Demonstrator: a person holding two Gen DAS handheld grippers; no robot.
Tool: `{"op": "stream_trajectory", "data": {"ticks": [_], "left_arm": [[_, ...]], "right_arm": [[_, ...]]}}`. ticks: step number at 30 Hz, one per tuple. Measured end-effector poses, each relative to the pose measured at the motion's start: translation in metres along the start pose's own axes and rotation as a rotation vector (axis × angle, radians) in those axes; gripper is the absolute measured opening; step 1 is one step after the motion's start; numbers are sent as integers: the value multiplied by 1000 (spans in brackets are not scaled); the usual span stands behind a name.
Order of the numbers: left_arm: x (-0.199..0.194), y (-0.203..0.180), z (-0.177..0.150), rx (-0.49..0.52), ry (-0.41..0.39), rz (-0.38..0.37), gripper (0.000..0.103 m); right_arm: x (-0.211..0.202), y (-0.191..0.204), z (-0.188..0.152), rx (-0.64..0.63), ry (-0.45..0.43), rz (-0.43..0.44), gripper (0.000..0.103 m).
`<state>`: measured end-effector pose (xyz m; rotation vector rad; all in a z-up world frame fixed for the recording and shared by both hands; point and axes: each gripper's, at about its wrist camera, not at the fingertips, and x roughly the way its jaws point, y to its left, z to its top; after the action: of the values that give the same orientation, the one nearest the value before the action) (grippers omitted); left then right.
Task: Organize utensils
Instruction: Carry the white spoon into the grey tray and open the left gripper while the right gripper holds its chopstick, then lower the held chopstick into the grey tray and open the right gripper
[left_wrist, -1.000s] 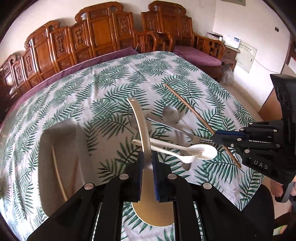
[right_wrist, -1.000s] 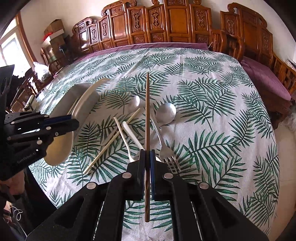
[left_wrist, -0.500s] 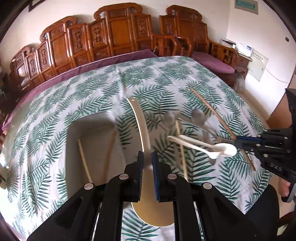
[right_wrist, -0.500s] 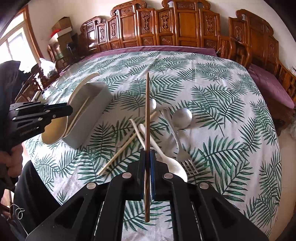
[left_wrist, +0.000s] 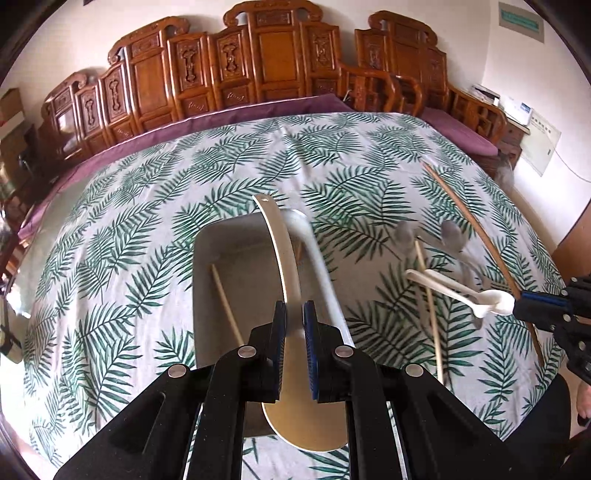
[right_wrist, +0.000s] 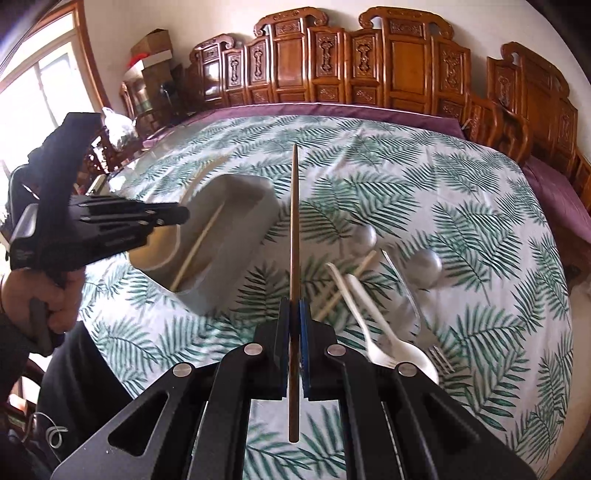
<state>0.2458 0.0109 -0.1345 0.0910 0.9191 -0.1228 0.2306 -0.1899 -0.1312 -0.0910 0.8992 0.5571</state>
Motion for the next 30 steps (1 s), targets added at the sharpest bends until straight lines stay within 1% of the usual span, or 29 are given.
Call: {"op": "stream_trajectory", "data": {"ticks": [7, 8, 9, 10, 13, 18, 24, 26, 30], "left_arm": [[6, 15, -1, -19, 5, -3, 9], [7, 18, -1, -25, 2, 0, 12], [7, 20, -1, -28, 3, 6, 19], [6, 24, -2, -35, -1, 14, 29], [2, 34, -5, -50, -10, 10, 30], [-18, 52, -14, -68, -42, 7, 32], [-47, 72, -28, -95, -91, 18, 43], [-57, 79, -32, -106, -112, 21, 52], [-69, 90, -40, -128, -132, 27, 54]], "right_arm": [[14, 28, 15, -14, 5, 20, 6], [17, 33, 16, -16, 8, 22, 6], [19, 36, 17, -17, 10, 24, 6], [22, 40, 18, -19, 14, 26, 6], [31, 50, 21, -29, 25, 30, 6], [44, 66, 26, -40, 35, 35, 6], [63, 84, 34, -36, 39, 42, 6], [70, 86, 38, -25, 41, 48, 6], [82, 92, 44, 4, 46, 61, 6]]}}
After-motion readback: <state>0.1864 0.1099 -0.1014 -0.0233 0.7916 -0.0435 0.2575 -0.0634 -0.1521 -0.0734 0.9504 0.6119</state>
